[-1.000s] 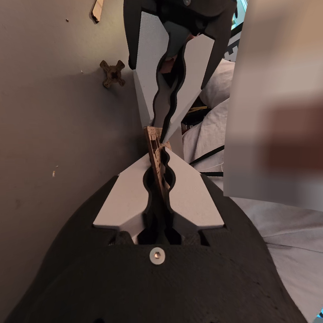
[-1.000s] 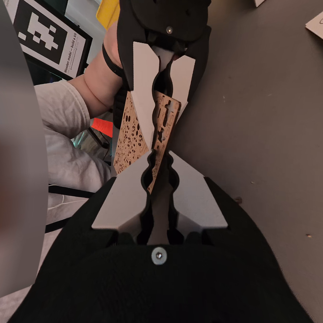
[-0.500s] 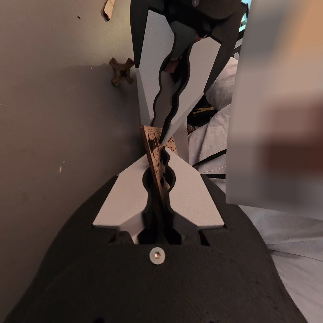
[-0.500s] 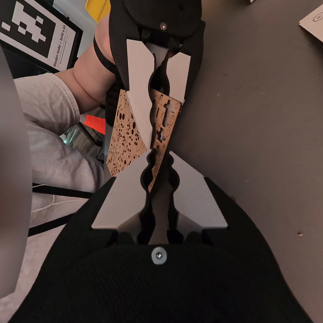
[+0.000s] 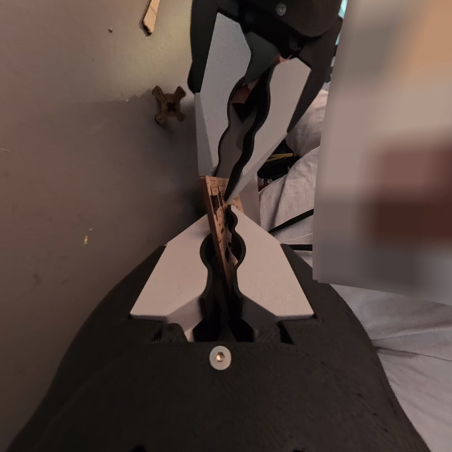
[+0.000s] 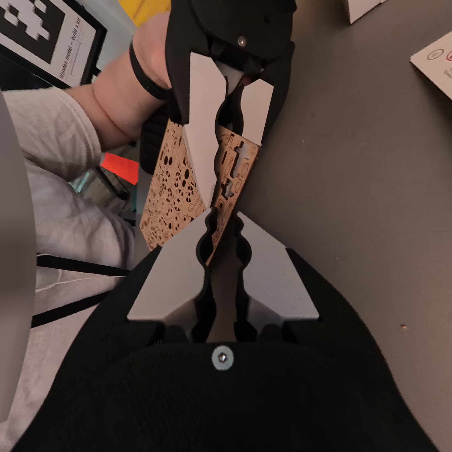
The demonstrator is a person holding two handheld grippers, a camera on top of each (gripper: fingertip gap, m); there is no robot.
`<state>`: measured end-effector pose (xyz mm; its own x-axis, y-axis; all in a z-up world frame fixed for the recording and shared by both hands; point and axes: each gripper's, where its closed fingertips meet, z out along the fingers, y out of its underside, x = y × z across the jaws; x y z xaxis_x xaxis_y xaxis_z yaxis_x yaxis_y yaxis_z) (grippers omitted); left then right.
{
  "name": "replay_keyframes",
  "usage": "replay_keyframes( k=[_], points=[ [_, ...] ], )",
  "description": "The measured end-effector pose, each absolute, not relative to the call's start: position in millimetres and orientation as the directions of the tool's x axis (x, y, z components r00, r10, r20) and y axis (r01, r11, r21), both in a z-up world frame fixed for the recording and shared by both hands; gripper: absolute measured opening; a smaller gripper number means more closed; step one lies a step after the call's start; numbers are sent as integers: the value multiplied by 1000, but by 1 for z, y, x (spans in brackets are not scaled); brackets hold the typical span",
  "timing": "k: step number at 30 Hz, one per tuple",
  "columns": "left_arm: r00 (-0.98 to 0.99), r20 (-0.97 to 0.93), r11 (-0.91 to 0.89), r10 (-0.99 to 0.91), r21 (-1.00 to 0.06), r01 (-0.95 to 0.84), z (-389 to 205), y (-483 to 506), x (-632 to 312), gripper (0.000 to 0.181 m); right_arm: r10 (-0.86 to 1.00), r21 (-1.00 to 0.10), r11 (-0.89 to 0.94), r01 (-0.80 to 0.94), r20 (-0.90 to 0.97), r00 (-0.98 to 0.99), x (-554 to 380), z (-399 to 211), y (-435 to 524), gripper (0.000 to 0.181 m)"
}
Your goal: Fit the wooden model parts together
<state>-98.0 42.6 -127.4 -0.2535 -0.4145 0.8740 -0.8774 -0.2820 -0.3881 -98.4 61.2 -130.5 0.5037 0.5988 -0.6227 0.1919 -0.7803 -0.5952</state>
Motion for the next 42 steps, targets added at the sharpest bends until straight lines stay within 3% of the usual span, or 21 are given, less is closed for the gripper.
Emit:
replay_keyframes(
  k=[13, 42],
  points=[
    [-277, 873, -268, -401, -401, -876, -124, 41, -99, 3, 519, -547, -833, 85, -718, 464, -99, -124, 64, 9],
    [-252, 854, -276, -455, -404, -872, -129, 43, -96, 3, 577, -597, -788, 147, -635, 513, -97, -131, 66, 9]
  ],
)
